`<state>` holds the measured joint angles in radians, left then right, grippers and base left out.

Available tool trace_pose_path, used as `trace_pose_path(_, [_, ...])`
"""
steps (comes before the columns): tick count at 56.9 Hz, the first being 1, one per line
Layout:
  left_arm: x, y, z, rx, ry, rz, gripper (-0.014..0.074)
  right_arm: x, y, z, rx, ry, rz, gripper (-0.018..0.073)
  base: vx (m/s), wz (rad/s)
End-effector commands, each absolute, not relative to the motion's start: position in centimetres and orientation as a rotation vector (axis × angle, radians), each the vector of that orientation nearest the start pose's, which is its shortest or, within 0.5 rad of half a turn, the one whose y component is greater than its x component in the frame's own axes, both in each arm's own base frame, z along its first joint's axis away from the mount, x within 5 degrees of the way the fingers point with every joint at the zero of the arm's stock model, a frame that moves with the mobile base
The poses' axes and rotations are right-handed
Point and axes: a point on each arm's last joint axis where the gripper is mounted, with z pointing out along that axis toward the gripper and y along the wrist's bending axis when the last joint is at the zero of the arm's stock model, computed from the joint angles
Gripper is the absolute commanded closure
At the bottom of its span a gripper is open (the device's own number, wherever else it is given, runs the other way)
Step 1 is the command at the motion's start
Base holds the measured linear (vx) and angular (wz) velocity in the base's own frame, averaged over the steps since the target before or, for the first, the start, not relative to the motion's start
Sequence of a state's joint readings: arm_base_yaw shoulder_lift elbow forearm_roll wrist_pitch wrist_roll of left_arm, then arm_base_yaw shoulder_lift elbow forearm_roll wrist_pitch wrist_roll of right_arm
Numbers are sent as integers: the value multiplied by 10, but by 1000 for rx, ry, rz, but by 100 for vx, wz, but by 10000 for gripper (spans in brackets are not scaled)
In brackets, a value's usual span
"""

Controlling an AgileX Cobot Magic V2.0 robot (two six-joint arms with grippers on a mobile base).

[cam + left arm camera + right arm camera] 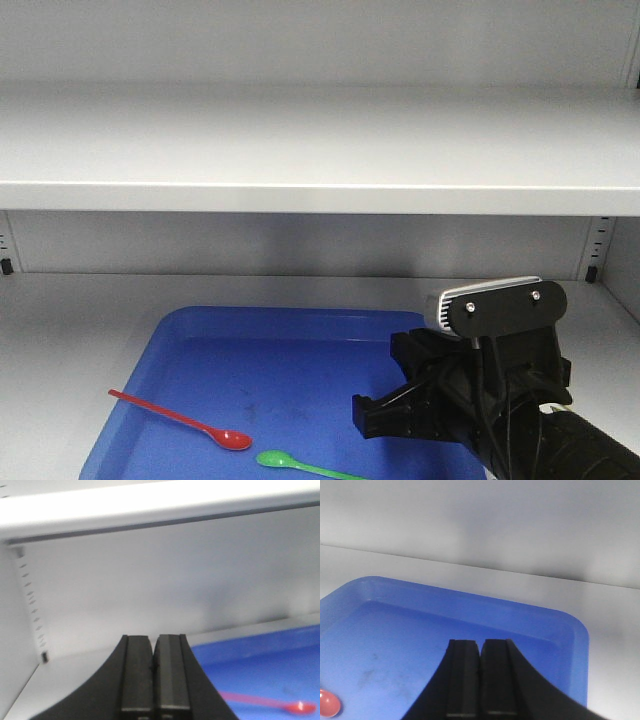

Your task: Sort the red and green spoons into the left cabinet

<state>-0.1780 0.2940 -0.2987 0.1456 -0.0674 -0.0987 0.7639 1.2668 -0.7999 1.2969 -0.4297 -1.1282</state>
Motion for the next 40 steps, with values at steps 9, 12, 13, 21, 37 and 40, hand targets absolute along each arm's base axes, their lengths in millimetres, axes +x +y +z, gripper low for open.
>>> trace_pose_path(9, [56, -9, 249, 115, 1347, -100, 603, 222, 160, 331, -264, 1710, 251, 566, 0, 1])
trace_pose_path(12, [55, -8, 237, 110, 1350, -94, 603, 222, 160, 331, -264, 1710, 251, 566, 0, 0])
trace_pose_path(13, [54, -8, 233, 109, 1350, -93, 603, 222, 160, 331, -264, 1710, 251, 566, 0, 0])
trace_pose_path(21, [54, -7, 208, 104, 1391, -82, 603, 222, 160, 331, -264, 1710, 251, 566, 0, 0])
trace_pose_path(37, [55, -6, 202, 56, 1471, -119, 603, 222, 160, 331, -264, 1710, 251, 566, 0, 0])
trace_pose_path(40, [55, -6, 202, 55, 1471, -120, 603, 222, 160, 331, -264, 1710, 251, 566, 0, 0])
